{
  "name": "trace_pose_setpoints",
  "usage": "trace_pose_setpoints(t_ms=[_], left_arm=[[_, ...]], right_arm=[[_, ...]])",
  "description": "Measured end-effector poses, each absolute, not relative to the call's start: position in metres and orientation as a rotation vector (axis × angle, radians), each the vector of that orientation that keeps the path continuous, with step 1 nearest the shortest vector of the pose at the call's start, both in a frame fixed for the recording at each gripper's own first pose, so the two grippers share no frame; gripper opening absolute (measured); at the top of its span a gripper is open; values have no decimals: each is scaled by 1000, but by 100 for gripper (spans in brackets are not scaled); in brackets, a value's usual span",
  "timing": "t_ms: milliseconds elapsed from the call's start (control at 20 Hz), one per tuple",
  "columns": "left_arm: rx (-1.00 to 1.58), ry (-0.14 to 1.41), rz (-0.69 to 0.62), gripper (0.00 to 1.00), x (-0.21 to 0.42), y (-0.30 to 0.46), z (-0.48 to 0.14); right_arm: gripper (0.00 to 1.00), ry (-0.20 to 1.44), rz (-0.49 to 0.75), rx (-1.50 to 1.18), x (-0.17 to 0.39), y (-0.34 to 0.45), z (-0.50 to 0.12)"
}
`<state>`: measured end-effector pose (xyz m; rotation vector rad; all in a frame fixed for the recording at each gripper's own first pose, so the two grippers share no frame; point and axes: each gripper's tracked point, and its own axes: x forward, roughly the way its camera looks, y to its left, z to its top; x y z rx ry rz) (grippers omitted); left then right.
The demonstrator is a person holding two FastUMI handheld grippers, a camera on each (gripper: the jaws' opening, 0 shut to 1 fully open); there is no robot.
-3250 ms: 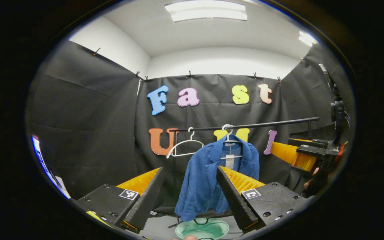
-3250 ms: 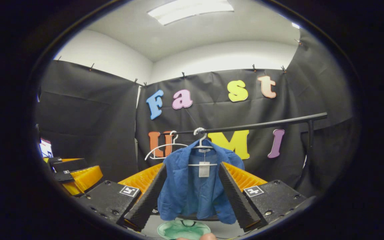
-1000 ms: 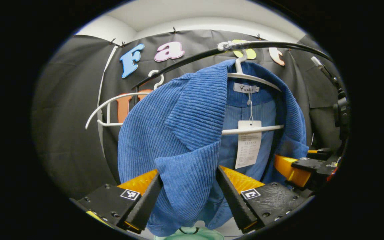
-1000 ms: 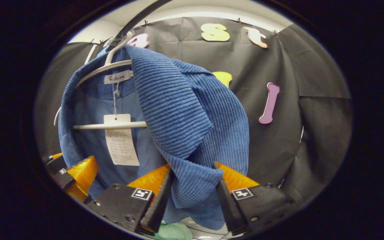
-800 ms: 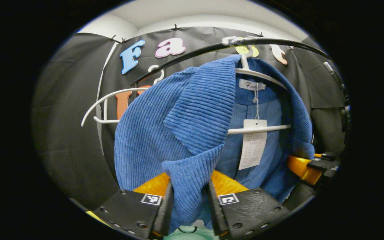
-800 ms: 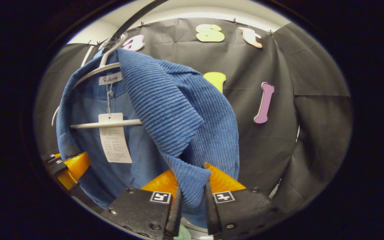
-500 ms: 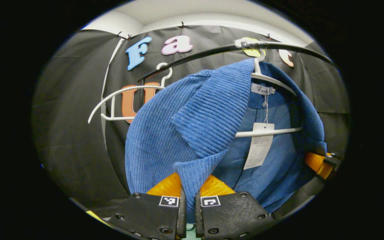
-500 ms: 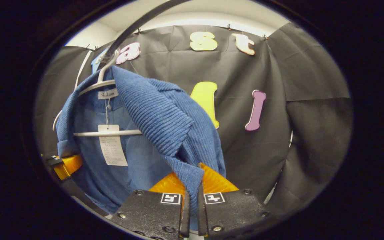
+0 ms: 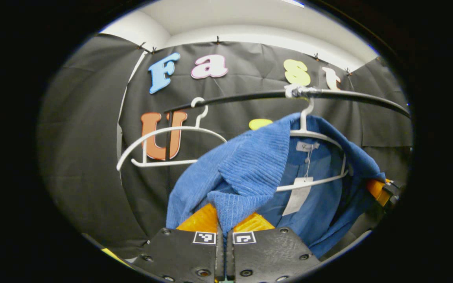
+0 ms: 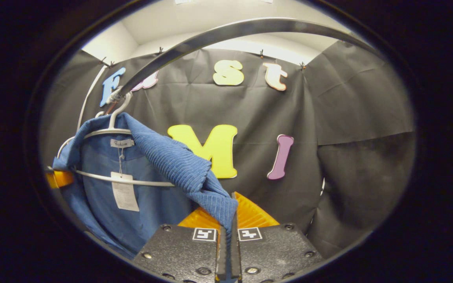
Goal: Grasp the clothes on the hanger with both hands and then place them into the laundry hamper below.
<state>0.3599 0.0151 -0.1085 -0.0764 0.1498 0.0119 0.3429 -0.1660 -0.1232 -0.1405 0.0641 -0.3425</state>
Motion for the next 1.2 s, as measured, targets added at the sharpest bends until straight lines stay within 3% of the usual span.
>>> trace_pose_setpoints(t_ms=[50,200,300,350,450,500,650,750,850,900,1200], left_arm=[[-69,139,19,6,361,22,-102],[-83,122,28,0,366,39,-85],[-76,124,53,5,372,54,-78],[-68,121,63,0,376,59,-75],[-54,123,60,5,386,66,-69],[-53,124,54,0,391,69,-66],[-54,131,42,0,406,82,-62],[-36,132,34,5,416,89,-60],[-18,124,18,5,425,92,-56],[-10,126,6,0,428,92,-57],[-23,131,-73,1,446,96,-54]], right_arm=[[7,50,-354,-168,343,-169,-119],[7,-15,-411,-252,342,-179,-98],[7,-38,-429,-291,350,-182,-90],[7,-49,-438,-314,353,-186,-86],[7,-87,-460,-365,357,-193,-74],[7,-97,-466,-395,361,-195,-71],[7,-120,-471,-468,372,-200,-72],[7,-128,-469,-512,379,-204,-77],[7,-132,-464,-543,385,-204,-80],[7,-131,-460,-552,389,-205,-81],[7,-84,-367,-437,404,-209,-113]])
